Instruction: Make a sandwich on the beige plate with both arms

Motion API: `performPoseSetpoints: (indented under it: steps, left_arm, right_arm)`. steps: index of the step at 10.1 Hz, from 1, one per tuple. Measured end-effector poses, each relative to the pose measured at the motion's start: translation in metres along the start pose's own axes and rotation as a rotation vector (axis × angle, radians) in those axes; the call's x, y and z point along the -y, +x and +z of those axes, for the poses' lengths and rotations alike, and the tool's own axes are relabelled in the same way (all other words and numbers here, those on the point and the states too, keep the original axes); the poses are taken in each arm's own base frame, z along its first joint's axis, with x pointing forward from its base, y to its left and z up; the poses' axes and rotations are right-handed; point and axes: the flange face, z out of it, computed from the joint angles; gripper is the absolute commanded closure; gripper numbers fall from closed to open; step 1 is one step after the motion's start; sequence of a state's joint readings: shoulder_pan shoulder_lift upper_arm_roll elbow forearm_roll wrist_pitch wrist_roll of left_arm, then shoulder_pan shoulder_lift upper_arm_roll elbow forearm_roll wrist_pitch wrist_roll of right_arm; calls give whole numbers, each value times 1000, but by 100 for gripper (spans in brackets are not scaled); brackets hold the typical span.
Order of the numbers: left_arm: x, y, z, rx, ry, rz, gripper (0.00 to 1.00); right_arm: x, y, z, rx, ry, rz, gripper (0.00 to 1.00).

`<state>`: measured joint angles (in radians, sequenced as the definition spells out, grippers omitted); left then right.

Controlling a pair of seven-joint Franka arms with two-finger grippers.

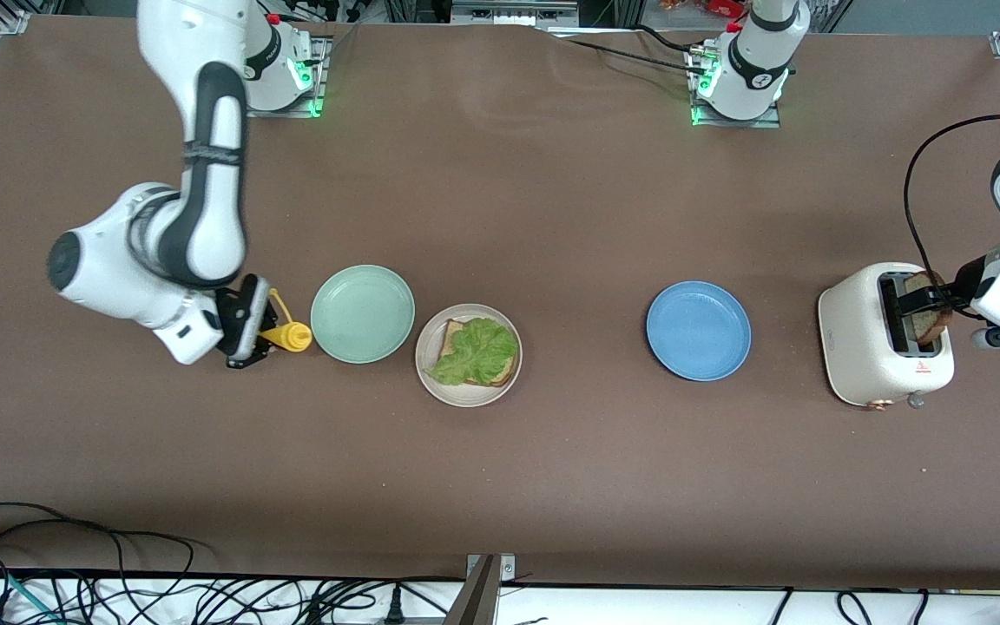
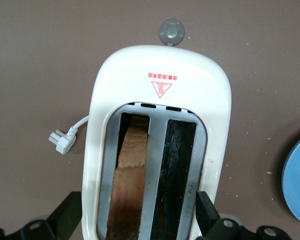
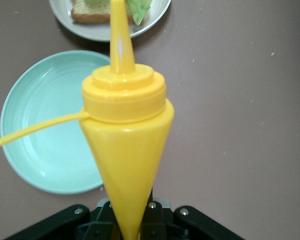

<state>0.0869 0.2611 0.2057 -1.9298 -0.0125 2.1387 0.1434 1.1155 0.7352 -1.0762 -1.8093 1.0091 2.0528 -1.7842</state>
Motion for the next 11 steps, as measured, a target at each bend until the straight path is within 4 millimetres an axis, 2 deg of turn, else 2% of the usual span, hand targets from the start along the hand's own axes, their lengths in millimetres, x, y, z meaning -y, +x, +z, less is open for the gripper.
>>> performPoseSetpoints:
  steps: [2,3,4,5,6,7,9,11]
  left_arm:
    - [0,0,0,0,0,0,3]
    - [0,0,0,0,0,0,13]
    - [0,0,0,0,0,0,40]
    - [0,0,0,1,0,0,69]
    - [0,0,1,3,0,0,89]
    - [0,-1,1,10,-1,0,100]
    - [0,-2,2,24,-3,0,100]
    - [2,-3,2,28,-3,-2,100]
  right_arm:
    - [21,88,-6,201,-59,4,100]
    - [33,122,-5,278,-91,10,100]
    - [42,143,3,345,-114,9,100]
    - [47,153,17,427,-136,4,100]
    - [52,159,36,508,-158,-4,100]
    - [57,164,57,583,-182,-18,100]
    - [64,177,100,692,-237,-40,100]
    - [65,187,126,760,-286,-74,100]
